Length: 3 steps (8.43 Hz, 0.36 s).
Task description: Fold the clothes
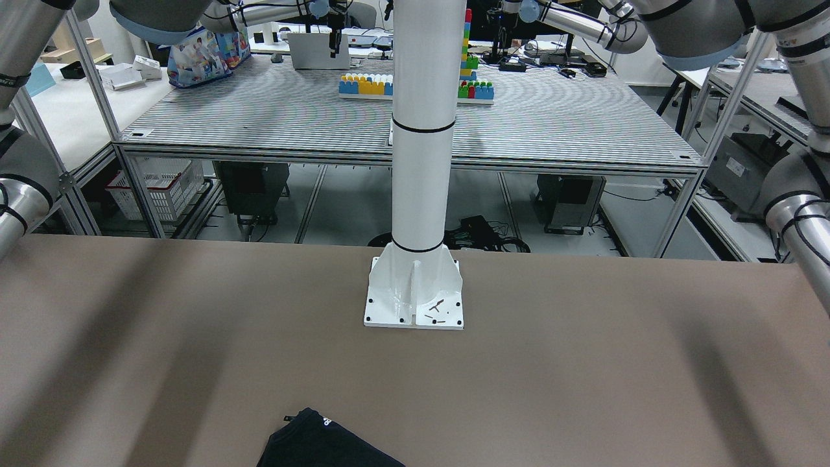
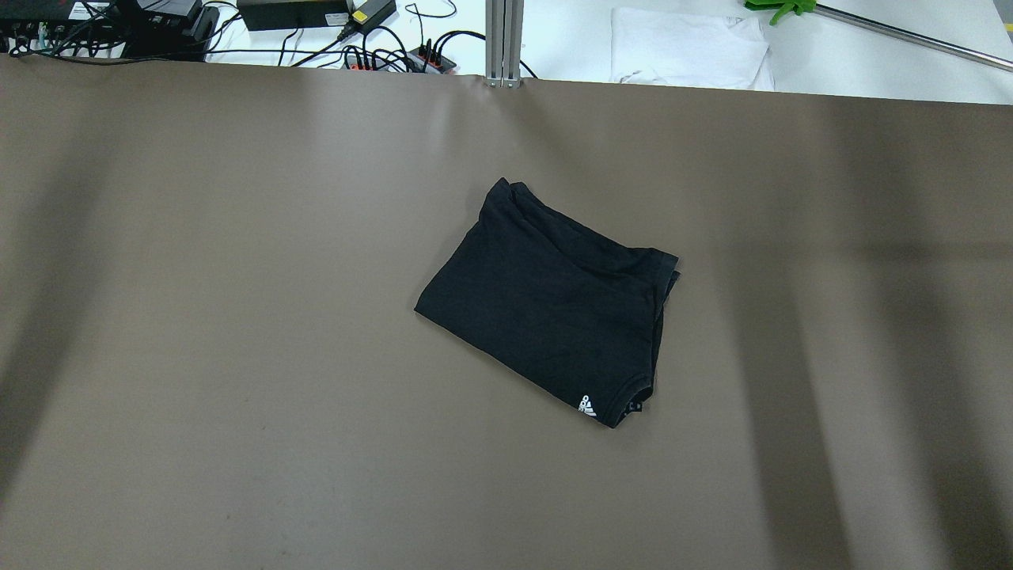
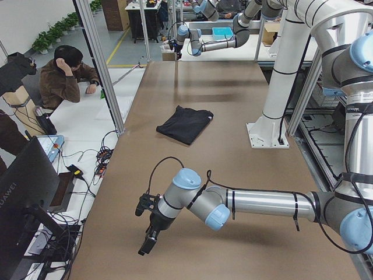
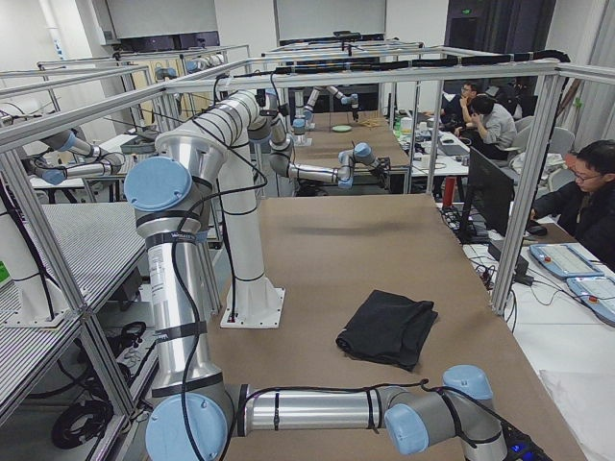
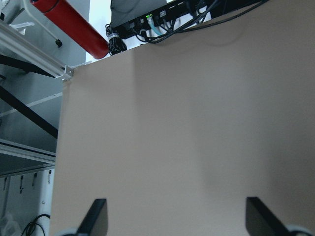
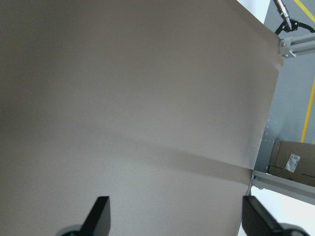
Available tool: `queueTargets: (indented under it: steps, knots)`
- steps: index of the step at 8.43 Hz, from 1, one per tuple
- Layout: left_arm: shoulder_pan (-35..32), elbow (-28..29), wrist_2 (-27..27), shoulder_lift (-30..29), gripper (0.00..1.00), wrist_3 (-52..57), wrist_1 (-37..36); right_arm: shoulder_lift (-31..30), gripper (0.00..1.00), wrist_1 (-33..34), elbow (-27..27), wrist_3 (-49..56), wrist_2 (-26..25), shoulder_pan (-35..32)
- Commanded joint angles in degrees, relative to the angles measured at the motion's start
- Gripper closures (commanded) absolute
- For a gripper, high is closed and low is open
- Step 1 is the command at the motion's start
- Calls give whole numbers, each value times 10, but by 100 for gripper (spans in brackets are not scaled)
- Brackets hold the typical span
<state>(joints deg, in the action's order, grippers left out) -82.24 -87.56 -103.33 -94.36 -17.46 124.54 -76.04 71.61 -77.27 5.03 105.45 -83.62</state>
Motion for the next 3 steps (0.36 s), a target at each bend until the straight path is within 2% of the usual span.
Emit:
queueTargets:
  steps: [1,3]
  knots:
    - [-12,0,19,41,0,94,10,-16,6,-9,-4,5,1,-11]
    - [-11,1,57,43,0,98,13,-15,6,-10,-4,7,0,-11]
